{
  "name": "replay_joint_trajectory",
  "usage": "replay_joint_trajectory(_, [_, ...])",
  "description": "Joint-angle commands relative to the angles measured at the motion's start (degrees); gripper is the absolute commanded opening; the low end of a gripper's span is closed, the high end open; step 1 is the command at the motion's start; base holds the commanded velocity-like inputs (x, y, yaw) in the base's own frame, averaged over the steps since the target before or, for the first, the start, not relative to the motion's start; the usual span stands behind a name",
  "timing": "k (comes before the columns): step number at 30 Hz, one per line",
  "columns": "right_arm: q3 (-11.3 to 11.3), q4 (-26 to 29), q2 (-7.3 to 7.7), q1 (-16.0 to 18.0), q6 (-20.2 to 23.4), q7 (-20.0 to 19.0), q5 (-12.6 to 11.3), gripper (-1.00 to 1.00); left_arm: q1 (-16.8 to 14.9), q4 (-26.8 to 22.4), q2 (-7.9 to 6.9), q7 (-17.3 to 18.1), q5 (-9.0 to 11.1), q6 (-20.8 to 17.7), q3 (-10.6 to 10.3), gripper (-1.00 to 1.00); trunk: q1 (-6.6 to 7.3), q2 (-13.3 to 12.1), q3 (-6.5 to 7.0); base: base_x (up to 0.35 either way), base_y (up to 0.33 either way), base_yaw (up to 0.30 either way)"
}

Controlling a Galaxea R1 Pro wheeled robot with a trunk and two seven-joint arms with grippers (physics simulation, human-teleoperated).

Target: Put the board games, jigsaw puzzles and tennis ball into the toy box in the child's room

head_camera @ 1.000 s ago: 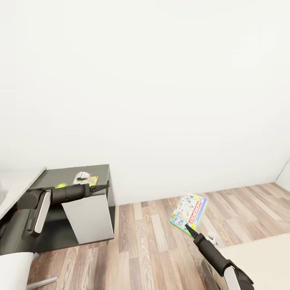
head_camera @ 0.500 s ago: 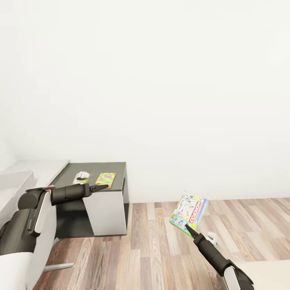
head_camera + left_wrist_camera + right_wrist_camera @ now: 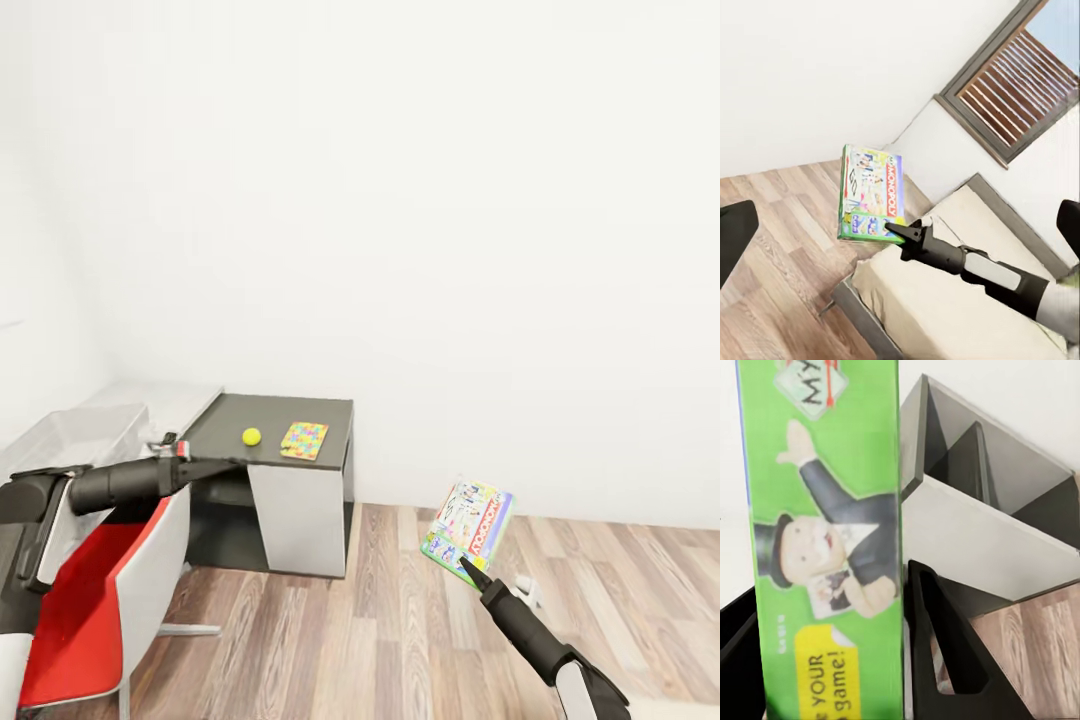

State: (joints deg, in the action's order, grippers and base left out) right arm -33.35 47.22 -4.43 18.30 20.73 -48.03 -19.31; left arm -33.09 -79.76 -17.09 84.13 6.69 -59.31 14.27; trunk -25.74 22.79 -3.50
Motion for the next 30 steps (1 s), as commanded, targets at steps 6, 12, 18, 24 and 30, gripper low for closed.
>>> replay_joint_trajectory(6, [-0.2,0.0,-0.1,0.1,0.5,-0.2,-0.4,-1.0,0.8,0.4,-3.2,5.9,0.1,-0.5,4.1,1.0,-0.04,0.1,-0.13,0.0,0.0,0.291])
replay_joint_trajectory(12, [-0.2,0.1,-0.07,0.1,0.5,-0.1,-0.4,-1.0,1.3,0.4,-3.45,5.9,0.1,-0.5,6.2,1.0,-0.04,0.1,-0.13,0.0,0.0,0.291])
replay_joint_trajectory(18, [-0.2,0.0,-0.06,0.1,0.5,-0.1,-0.4,-1.0,1.4,0.6,-3.47,5.9,0.0,-0.4,6.5,1.0,-0.04,0.1,-0.13,0.0,0.0,0.291])
replay_joint_trajectory(24, [-0.2,0.0,-0.06,0.1,0.4,-0.2,-0.5,-1.0,1.4,0.7,-3.48,5.9,0.0,-0.4,6.6,1.0,-0.04,0.1,-0.16,0.0,0.0,0.21])
replay_joint_trajectory(30, [-0.2,0.1,-0.06,0.1,0.4,-0.2,-0.4,-1.0,1.4,0.7,-3.48,5.9,-0.1,-0.4,6.6,1.0,-0.04,0.1,-0.16,0.0,0.0,0.026])
